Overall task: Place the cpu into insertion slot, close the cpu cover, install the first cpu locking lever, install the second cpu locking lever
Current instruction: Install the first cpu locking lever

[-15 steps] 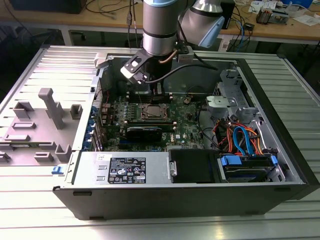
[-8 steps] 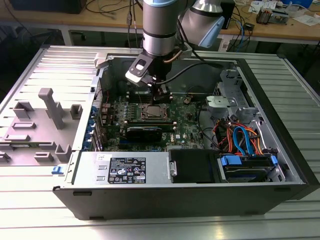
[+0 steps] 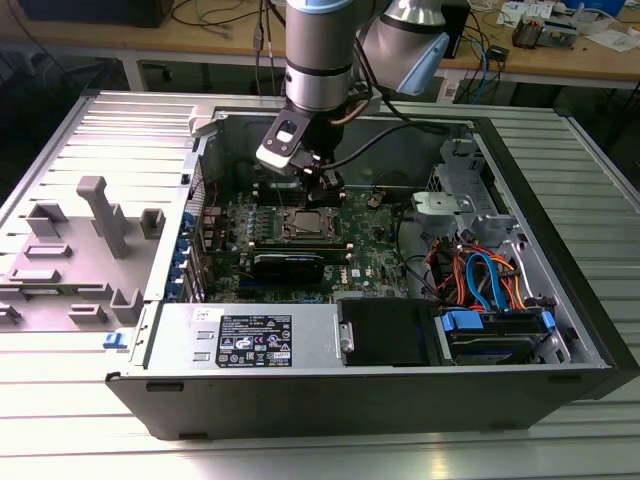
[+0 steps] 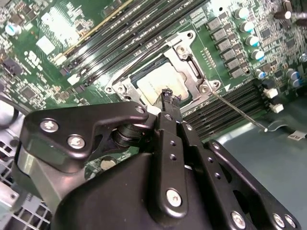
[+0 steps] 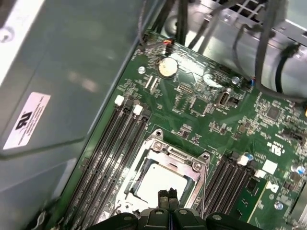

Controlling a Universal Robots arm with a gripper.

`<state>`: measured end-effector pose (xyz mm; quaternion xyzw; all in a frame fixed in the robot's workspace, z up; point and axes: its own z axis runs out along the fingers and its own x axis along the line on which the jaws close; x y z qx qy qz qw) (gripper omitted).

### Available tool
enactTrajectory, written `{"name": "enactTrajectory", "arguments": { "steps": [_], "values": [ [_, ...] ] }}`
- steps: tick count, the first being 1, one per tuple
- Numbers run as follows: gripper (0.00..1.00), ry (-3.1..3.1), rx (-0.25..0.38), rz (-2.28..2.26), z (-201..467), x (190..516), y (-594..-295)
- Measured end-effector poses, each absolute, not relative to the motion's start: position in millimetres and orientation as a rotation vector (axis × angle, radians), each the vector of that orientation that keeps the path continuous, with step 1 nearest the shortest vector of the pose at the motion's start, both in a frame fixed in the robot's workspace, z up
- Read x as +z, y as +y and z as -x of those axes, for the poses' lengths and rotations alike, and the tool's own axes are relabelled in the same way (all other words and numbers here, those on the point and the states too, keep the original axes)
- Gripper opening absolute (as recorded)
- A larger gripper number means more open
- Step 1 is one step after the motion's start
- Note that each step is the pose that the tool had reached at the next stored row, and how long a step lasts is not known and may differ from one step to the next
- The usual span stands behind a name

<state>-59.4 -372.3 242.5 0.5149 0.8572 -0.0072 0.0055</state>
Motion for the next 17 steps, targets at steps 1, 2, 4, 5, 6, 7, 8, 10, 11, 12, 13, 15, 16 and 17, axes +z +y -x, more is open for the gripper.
{"name": "enactTrajectory", "arguments": {
  "steps": [1, 2, 4, 5, 6, 7, 8, 10, 11, 12, 13, 15, 16, 17],
  "values": [
    [0.11, 2.694, -0.023, -1.594, 59.4, 242.5, -372.3],
    [0.11, 2.702, -0.022, -1.581, 59.4, 242.5, -372.3],
    [0.11, 2.722, -0.022, -1.545, 59.4, 242.5, -372.3],
    [0.11, 2.729, -0.022, -1.533, 59.4, 242.5, -372.3],
    [0.11, 2.730, -0.022, -1.531, 59.4, 242.5, -372.3],
    [0.11, 2.730, -0.022, -1.531, 59.4, 242.5, -372.3],
    [0.11, 2.730, -0.022, -1.531, 59.4, 242.5, -372.3],
    [0.11, 2.730, -0.022, -1.531, 59.4, 242.5, -372.3],
    [0.11, 2.730, -0.022, -1.531, 59.4, 242.5, -372.3],
    [0.11, 2.730, -0.022, -1.531, 59.4, 242.5, -372.3],
    [0.11, 2.730, -0.022, -1.530, 59.4, 242.5, -372.3],
    [0.11, 2.740, -0.022, -1.512, 59.4, 242.5, -372.2],
    [0.11, 2.756, -0.022, -1.483, 59.4, 242.5, -372.2],
    [0.11, 2.779, -0.021, -1.440, 59.4, 242.5, -372.3]
  ]
}}
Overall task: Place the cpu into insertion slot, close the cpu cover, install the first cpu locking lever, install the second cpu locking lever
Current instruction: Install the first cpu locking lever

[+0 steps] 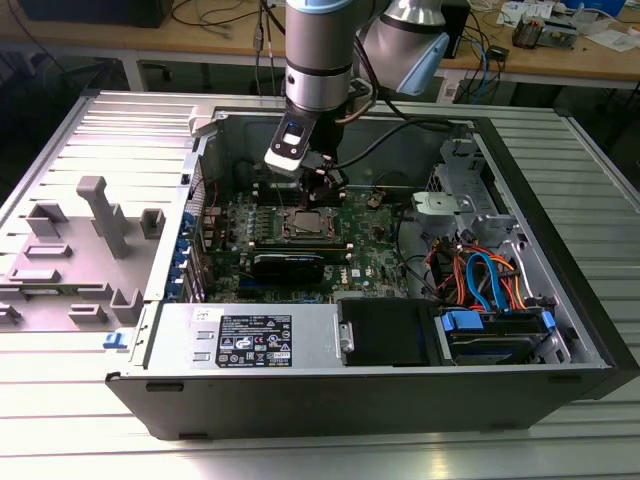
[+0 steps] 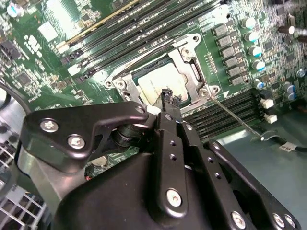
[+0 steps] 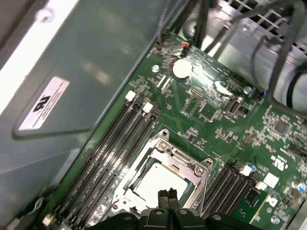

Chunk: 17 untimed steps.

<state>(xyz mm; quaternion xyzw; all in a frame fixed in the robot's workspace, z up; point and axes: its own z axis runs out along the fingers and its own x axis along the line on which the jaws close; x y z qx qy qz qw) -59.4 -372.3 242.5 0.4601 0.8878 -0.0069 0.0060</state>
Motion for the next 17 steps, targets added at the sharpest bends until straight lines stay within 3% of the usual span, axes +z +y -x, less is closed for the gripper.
{"name": "enactTrajectory", "arguments": {
  "steps": [17],
  "values": [
    [0.11, 2.986, -0.018, -0.931, 59.4, 242.9, -372.3]
  ]
}}
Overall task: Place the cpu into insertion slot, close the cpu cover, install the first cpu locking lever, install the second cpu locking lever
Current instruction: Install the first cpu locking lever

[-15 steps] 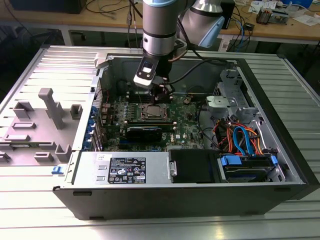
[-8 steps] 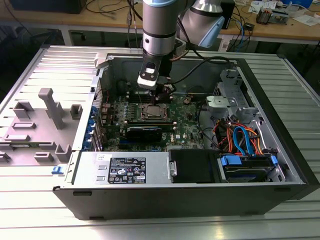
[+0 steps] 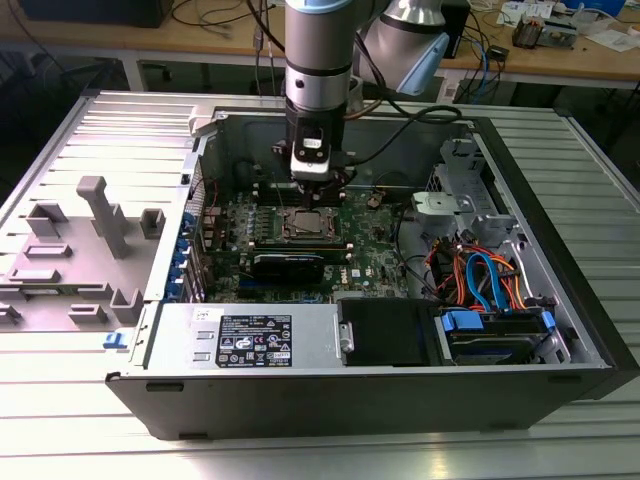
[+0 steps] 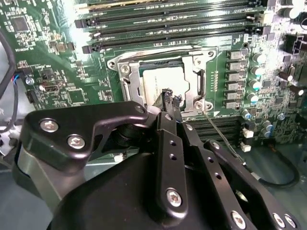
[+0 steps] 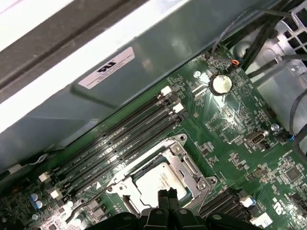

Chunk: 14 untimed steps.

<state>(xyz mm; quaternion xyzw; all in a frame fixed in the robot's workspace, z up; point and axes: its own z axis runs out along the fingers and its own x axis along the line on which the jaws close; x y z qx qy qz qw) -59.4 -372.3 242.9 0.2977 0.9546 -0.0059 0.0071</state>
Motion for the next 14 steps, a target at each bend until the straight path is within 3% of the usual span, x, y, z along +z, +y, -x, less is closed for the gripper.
{"name": "enactTrajectory", "arguments": {
  "steps": [14],
  "values": [
    [0.11, 3.065, -0.012, -0.620, 59.3, 252.9, -372.2]
  ]
}}
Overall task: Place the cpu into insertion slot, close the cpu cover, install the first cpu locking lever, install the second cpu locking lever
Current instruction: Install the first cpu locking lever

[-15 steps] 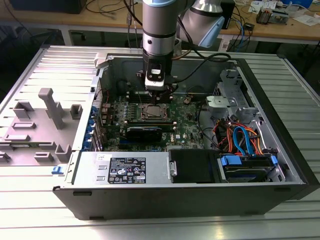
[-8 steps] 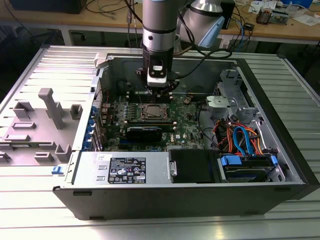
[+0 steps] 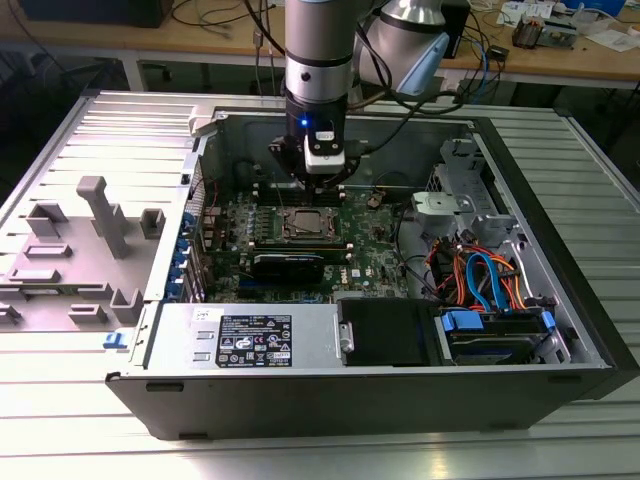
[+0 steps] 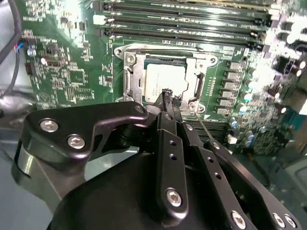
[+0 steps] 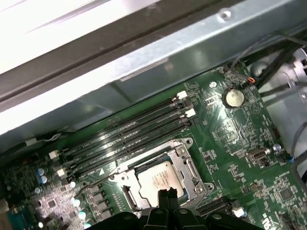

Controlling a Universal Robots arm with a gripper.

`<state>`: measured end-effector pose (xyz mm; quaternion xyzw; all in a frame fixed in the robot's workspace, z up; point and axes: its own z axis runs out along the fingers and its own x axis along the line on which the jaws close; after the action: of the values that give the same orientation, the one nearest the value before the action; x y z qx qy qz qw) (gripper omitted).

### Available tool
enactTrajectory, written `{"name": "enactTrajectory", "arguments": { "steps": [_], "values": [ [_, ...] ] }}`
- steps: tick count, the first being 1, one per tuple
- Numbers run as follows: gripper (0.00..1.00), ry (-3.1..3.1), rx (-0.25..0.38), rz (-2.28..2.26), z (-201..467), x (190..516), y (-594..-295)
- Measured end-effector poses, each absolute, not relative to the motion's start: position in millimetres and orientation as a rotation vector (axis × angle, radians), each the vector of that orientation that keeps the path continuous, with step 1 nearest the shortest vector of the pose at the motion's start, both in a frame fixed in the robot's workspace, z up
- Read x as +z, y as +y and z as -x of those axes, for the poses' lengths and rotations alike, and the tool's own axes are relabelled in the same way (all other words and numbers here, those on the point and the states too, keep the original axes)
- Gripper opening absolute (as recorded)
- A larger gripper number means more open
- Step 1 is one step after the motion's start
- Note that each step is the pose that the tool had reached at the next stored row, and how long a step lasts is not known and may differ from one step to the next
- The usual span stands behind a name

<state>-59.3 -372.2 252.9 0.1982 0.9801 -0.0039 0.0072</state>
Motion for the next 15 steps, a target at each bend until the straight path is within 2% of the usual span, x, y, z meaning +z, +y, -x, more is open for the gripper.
{"name": "enactTrajectory", "arguments": {
  "steps": [7, 15],
  "values": [
    [0.11, 3.105, -0.010, -0.369, 59.5, 252.9, -372.2],
    [0.11, 3.107, -0.010, -0.352, 68.4, 252.9, -372.4]
  ]
}}
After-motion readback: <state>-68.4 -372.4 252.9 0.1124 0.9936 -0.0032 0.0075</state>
